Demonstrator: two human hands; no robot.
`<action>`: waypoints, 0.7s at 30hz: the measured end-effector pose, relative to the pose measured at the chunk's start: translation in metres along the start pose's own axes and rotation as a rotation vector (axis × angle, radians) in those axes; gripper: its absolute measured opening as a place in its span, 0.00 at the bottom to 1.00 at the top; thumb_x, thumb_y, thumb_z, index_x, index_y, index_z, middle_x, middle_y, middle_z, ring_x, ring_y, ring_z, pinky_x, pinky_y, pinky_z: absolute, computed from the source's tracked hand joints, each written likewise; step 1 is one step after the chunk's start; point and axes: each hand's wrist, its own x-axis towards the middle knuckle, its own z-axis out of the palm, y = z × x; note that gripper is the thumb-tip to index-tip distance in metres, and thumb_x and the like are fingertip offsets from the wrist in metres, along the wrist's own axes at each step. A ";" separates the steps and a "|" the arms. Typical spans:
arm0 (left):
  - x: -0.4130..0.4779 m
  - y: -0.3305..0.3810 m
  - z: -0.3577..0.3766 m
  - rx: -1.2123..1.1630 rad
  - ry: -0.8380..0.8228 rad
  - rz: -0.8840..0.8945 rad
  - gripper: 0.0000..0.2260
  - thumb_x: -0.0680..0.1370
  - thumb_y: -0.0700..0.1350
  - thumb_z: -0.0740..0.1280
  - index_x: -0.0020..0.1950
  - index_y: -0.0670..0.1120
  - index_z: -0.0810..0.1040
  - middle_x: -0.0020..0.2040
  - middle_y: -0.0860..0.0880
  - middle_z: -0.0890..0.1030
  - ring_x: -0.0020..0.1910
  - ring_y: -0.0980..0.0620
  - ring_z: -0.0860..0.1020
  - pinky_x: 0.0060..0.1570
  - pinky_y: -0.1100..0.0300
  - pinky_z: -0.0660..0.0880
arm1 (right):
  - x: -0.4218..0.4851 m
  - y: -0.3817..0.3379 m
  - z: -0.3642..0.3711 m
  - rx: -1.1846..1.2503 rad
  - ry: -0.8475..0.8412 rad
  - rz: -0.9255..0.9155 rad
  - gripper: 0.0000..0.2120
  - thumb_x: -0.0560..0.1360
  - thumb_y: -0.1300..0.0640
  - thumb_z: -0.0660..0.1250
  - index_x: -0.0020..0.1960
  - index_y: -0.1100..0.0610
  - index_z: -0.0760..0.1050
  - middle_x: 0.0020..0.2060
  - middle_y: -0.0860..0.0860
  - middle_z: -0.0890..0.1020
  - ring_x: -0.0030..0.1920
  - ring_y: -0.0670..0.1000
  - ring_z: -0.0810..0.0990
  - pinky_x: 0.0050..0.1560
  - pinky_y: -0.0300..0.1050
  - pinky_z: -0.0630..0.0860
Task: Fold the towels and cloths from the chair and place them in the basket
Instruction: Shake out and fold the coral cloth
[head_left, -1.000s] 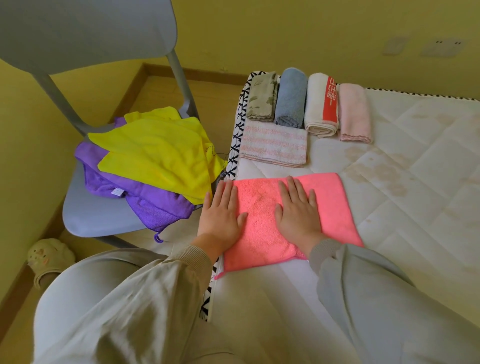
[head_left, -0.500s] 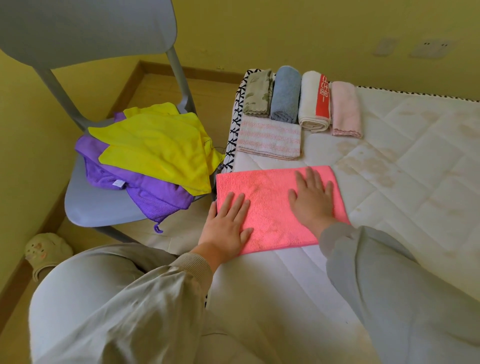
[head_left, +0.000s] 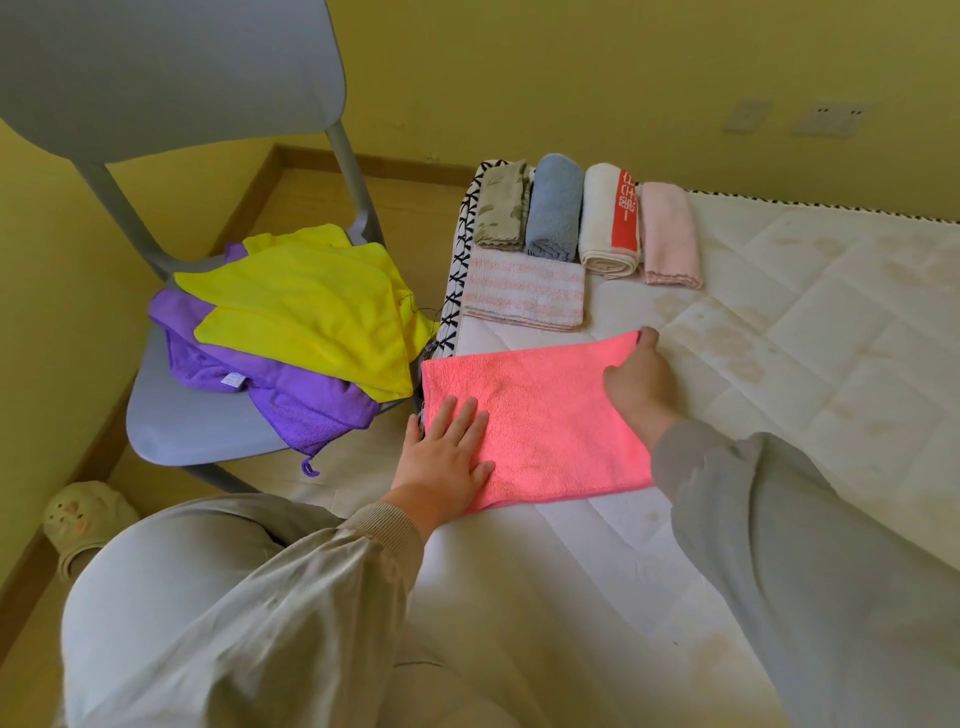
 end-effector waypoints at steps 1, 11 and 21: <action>0.000 0.000 0.000 0.008 0.003 -0.005 0.29 0.82 0.59 0.46 0.78 0.50 0.40 0.78 0.51 0.39 0.77 0.48 0.37 0.73 0.41 0.43 | -0.005 -0.007 0.000 0.022 -0.012 -0.069 0.28 0.74 0.64 0.61 0.72 0.57 0.57 0.55 0.60 0.79 0.53 0.63 0.78 0.47 0.48 0.72; -0.014 0.015 -0.033 -0.850 0.331 0.061 0.18 0.82 0.49 0.53 0.60 0.42 0.79 0.58 0.44 0.81 0.59 0.45 0.76 0.57 0.66 0.62 | -0.041 -0.071 -0.004 0.309 -0.348 -0.188 0.35 0.74 0.70 0.56 0.77 0.49 0.53 0.72 0.56 0.65 0.36 0.57 0.81 0.27 0.38 0.77; -0.002 0.028 -0.060 -1.003 0.167 -0.268 0.05 0.73 0.39 0.66 0.47 0.45 0.72 0.39 0.50 0.75 0.42 0.45 0.74 0.37 0.59 0.64 | -0.050 -0.098 -0.005 0.500 -0.494 -0.117 0.27 0.77 0.68 0.52 0.74 0.52 0.60 0.68 0.65 0.68 0.30 0.53 0.84 0.27 0.42 0.79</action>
